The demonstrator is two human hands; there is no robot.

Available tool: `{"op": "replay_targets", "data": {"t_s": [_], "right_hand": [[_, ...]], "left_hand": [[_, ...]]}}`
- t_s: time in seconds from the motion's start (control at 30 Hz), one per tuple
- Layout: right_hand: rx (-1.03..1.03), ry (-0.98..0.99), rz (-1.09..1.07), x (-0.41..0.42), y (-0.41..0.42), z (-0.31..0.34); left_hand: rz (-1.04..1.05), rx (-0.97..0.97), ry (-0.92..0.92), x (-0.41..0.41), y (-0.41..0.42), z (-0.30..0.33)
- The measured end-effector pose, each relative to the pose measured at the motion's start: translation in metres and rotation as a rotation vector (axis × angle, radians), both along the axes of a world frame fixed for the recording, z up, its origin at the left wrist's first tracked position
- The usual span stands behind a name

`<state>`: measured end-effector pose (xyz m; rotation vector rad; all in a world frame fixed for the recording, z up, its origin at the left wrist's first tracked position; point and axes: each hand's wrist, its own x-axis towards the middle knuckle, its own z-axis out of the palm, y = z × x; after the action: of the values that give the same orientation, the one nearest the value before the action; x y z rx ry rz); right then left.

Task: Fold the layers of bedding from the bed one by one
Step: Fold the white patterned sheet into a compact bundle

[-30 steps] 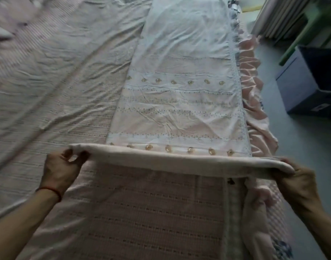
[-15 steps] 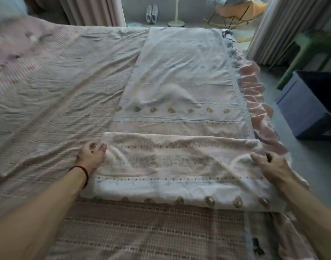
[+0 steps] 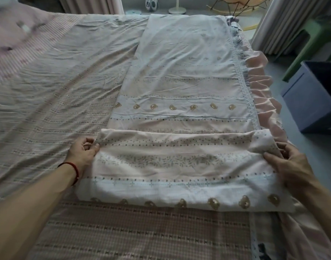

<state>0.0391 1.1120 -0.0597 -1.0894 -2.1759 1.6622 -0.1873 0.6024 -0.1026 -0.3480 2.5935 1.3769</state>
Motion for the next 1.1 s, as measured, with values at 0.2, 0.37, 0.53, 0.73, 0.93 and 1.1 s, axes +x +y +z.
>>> {"op": "replay_targets", "data": {"t_s": [0.2, 0.37, 0.53, 0.73, 0.93, 1.1], "right_hand": [[0.261, -0.258, 0.059, -0.020, -0.007, 0.003], [0.952, -0.406, 0.543, -0.040, -0.049, -0.011], [0.939, -0.607, 0.536, -0.044, -0.037, -0.059], [0.929, -0.543, 0.417, -0.043, -0.041, -0.073], [0.975, -0.585, 0.390, -0.047, -0.043, -0.088], [1.003, -0.539, 0.368, -0.055, -0.047, -0.094]], "left_hand": [[0.004, -0.214, 0.027, 0.004, 0.014, -0.003], [-0.047, -0.452, 0.162, 0.008, 0.052, 0.003], [0.013, -0.524, 0.253, -0.009, 0.056, -0.012], [-0.120, -0.718, 0.406, -0.013, 0.055, -0.043], [-0.145, -0.802, 0.460, -0.022, 0.042, -0.057], [-0.159, -0.805, 0.469, -0.030, 0.038, -0.058]]}}
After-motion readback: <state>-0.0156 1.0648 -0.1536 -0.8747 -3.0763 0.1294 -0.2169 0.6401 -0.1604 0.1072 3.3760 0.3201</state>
